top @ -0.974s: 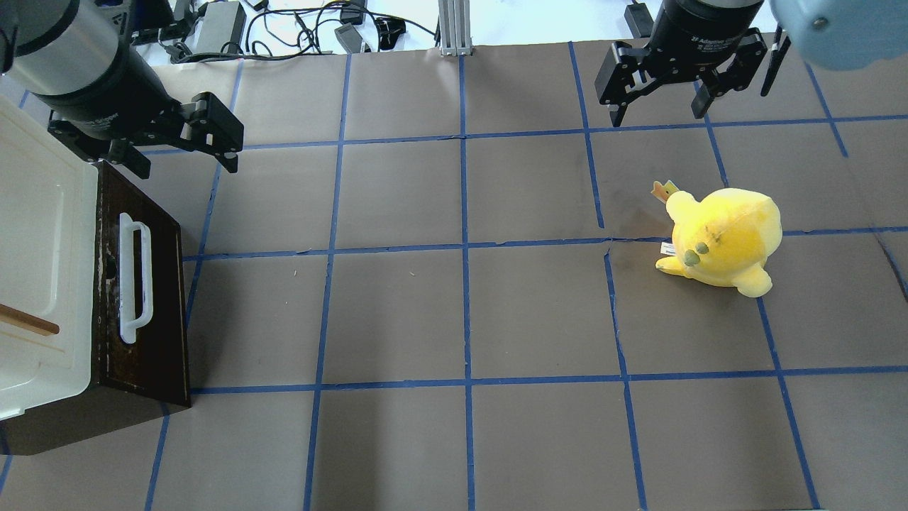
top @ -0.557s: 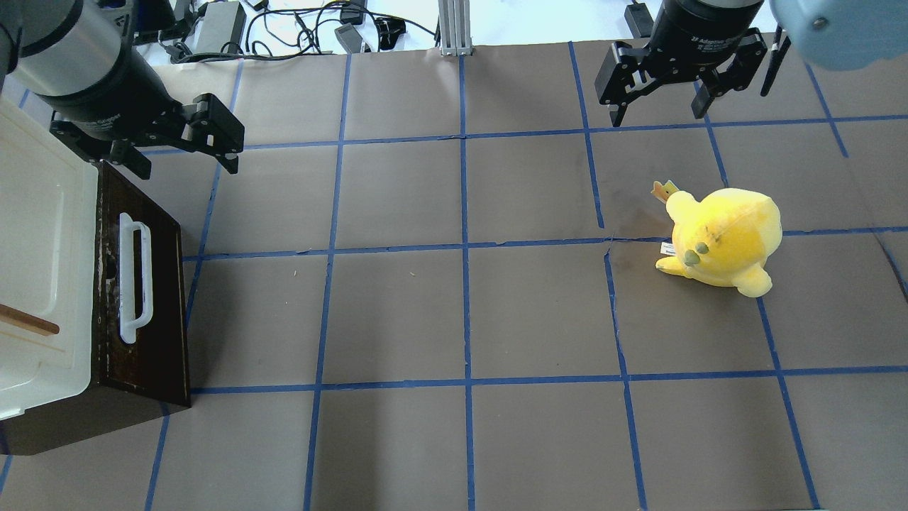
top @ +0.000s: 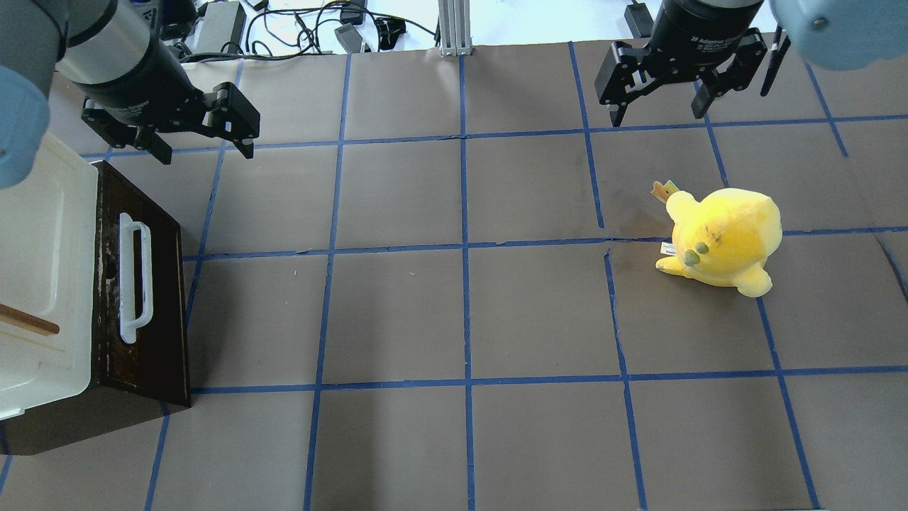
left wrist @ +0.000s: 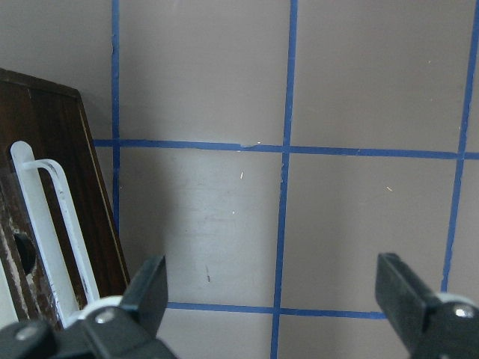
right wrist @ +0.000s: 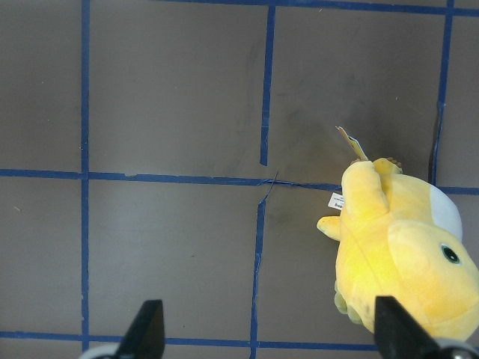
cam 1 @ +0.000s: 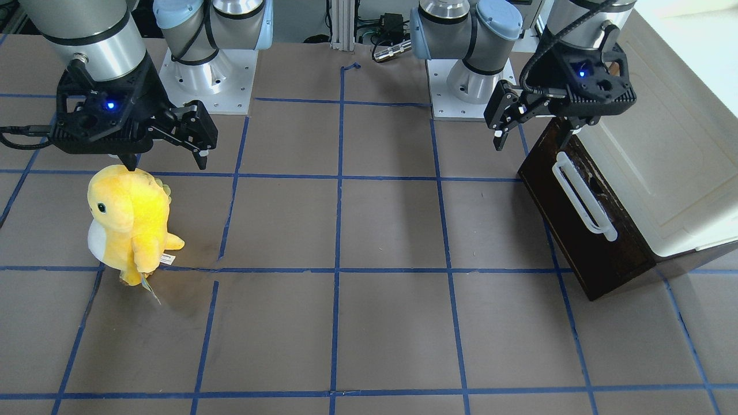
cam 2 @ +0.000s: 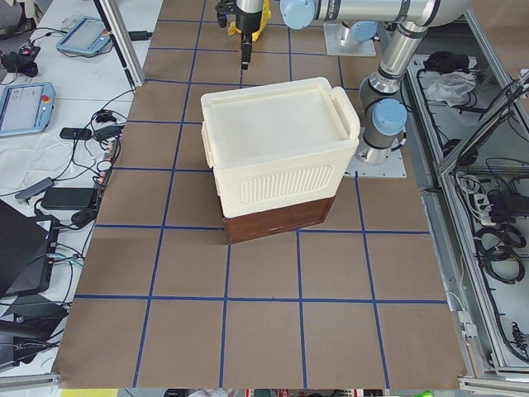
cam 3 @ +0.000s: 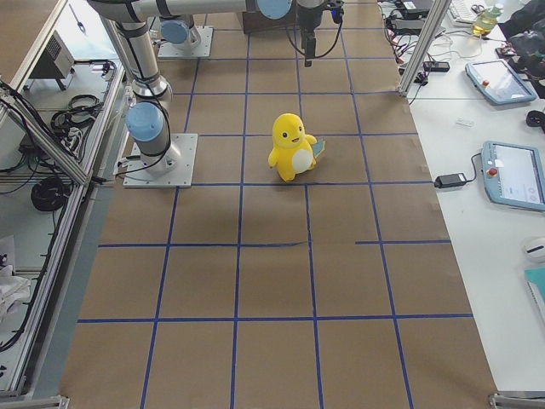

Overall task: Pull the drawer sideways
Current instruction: 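Move the left gripper toward the white handle of the wooden drawer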

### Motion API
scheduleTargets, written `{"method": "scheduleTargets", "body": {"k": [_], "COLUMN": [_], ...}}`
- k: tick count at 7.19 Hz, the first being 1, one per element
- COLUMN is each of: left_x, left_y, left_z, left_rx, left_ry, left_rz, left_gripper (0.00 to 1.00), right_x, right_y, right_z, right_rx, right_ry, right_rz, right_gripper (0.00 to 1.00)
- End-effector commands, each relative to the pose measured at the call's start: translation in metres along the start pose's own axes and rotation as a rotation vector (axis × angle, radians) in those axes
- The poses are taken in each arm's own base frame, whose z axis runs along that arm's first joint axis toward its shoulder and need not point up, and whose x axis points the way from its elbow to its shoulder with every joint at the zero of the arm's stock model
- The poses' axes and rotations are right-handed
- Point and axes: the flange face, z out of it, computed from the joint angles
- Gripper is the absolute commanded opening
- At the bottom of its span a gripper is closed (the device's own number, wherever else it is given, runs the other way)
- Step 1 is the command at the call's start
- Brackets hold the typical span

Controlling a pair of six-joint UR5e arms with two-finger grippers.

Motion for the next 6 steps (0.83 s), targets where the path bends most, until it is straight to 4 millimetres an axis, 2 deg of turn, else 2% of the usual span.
{"method": "scheduleTargets", "body": {"k": [1, 3, 4, 6], "left_x": [0.009, 0.025, 0.031, 0.019], "left_y": [-0.017, -0.015, -0.008, 0.017], "left_z": [0.038, 0.058, 0.079, 0.145], "left_rx": [-0.039, -0.062, -0.076, -0.178], "left_ry": [-0.107, -0.244, -0.351, -0.583], "left_rz": [-0.035, -0.078, -0.073, -0.003], "left_gripper": [1.0, 1.0, 1.0, 1.0], "right_x": [0.0, 0.0, 0.0, 0.0], "right_y": [0.0, 0.0, 0.0, 0.0], "right_z": [0.0, 0.0, 0.0, 0.0], "right_rx": [0.0, 0.0, 0.0, 0.0], "right_ry": [0.0, 0.0, 0.0, 0.0], "right_rz": [0.0, 0.0, 0.0, 0.0], "right_gripper": [1.0, 1.0, 1.0, 1.0]}}
